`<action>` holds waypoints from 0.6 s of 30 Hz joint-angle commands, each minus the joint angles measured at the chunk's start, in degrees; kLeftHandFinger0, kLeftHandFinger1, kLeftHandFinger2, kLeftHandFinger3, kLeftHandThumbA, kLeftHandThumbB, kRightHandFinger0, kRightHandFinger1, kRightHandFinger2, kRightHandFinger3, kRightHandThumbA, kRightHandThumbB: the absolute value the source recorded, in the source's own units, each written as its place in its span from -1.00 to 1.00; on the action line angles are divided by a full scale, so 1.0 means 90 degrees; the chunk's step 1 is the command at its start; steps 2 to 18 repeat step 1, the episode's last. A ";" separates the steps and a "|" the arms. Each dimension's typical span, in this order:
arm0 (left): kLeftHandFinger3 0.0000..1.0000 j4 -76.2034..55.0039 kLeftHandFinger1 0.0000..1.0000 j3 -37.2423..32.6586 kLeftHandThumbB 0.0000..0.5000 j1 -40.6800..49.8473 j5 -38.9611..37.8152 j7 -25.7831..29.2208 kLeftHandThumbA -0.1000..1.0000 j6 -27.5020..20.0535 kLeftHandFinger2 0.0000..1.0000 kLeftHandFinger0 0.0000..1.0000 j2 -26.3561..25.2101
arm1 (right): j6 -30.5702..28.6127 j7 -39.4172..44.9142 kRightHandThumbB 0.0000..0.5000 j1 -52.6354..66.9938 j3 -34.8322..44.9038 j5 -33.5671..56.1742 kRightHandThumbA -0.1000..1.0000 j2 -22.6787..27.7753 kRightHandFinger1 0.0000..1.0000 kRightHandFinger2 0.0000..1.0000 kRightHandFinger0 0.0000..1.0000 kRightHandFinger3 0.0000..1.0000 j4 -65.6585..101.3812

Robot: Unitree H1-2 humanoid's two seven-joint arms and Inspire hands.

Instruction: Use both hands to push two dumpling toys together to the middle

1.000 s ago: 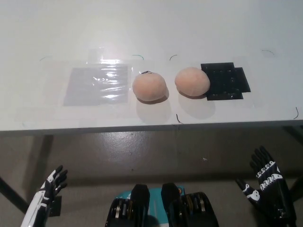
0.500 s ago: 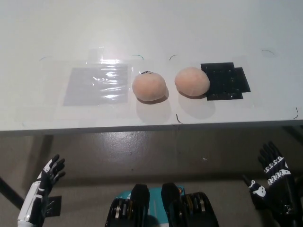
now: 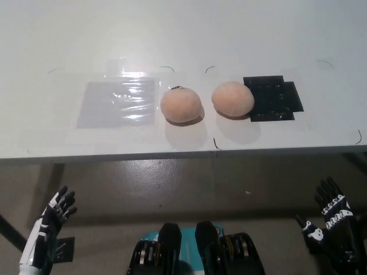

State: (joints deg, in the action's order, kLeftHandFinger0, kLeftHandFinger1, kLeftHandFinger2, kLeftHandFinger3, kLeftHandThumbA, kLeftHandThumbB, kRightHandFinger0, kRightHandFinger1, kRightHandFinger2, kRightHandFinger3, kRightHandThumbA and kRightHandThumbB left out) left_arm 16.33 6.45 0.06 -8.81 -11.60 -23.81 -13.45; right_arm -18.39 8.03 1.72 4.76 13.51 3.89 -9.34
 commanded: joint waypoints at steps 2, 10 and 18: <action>1.00 -0.0018 1.00 0.0102 0.02 -0.0155 -0.0203 -0.0069 1.00 -0.0156 1.00 1.00 -0.0147 | -0.0351 0.0050 -0.13 -0.0165 0.0080 0.0064 1.00 0.0033 1.00 1.00 1.00 1.00 0.0076; 1.00 -0.0018 1.00 0.0102 0.02 -0.0155 -0.0203 -0.0069 1.00 -0.0156 1.00 1.00 -0.0147 | -0.0351 0.0050 -0.13 -0.0165 0.0080 0.0064 1.00 0.0033 1.00 1.00 1.00 1.00 0.0076; 1.00 -0.0018 1.00 0.0102 0.02 -0.0155 -0.0203 -0.0069 1.00 -0.0156 1.00 1.00 -0.0147 | -0.0351 0.0050 -0.13 -0.0165 0.0080 0.0064 1.00 0.0033 1.00 1.00 1.00 1.00 0.0076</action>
